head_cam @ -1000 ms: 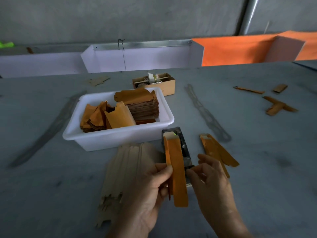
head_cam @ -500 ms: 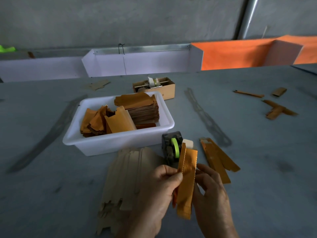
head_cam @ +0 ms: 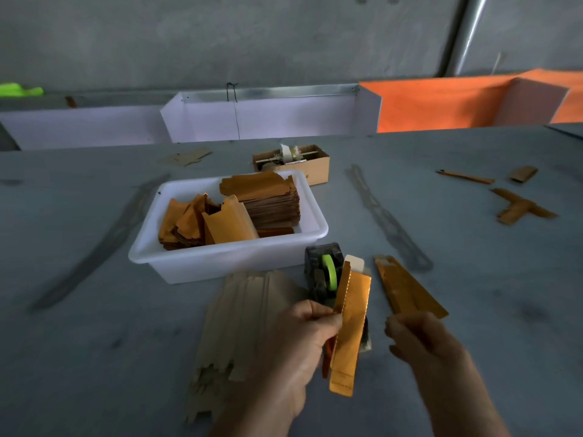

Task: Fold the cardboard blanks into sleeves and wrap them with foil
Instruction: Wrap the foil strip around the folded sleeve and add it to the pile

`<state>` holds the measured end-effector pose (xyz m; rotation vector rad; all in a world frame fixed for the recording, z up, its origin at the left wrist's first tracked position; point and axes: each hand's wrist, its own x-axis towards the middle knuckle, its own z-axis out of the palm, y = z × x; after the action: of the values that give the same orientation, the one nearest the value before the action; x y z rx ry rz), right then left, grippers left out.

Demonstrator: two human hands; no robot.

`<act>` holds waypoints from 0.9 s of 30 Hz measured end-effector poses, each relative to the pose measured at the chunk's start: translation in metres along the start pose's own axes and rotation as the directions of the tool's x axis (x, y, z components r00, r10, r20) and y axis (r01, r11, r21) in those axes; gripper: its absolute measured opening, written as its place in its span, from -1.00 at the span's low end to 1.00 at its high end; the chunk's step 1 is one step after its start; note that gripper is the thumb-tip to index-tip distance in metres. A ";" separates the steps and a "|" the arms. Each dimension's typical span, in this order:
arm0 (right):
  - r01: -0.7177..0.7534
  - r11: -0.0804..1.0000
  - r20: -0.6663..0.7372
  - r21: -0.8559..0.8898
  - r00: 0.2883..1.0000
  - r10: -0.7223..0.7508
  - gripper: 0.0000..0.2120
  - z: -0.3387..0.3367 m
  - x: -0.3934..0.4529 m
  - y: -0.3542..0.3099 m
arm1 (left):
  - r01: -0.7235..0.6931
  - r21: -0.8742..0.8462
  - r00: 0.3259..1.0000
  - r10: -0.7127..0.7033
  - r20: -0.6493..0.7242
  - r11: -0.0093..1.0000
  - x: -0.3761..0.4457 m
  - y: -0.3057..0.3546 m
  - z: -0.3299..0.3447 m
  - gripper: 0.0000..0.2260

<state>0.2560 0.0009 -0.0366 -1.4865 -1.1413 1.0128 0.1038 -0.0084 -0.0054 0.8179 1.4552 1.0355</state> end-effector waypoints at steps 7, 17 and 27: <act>0.065 0.994 0.401 0.091 0.911 -0.096 -0.69 -0.017 -0.012 -0.047 | 0.077 -0.128 0.996 -0.069 0.063 0.989 -0.008 0.001 -0.003 -0.96; 0.279 0.956 0.466 -0.086 0.860 -0.209 -0.68 -0.005 -0.012 -0.049 | 0.063 -0.178 0.996 -0.049 0.080 0.982 -0.017 0.003 -0.006 -0.94; 0.186 0.973 0.397 -0.135 0.910 -0.119 -0.70 -0.002 -0.008 -0.038 | 0.050 -0.182 0.995 -0.032 0.099 0.982 -0.024 0.007 -0.004 -0.89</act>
<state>0.2498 -0.0038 0.0016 -1.3329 -1.6369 1.1530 0.1029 -0.0287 0.0099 0.6920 1.2695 1.0681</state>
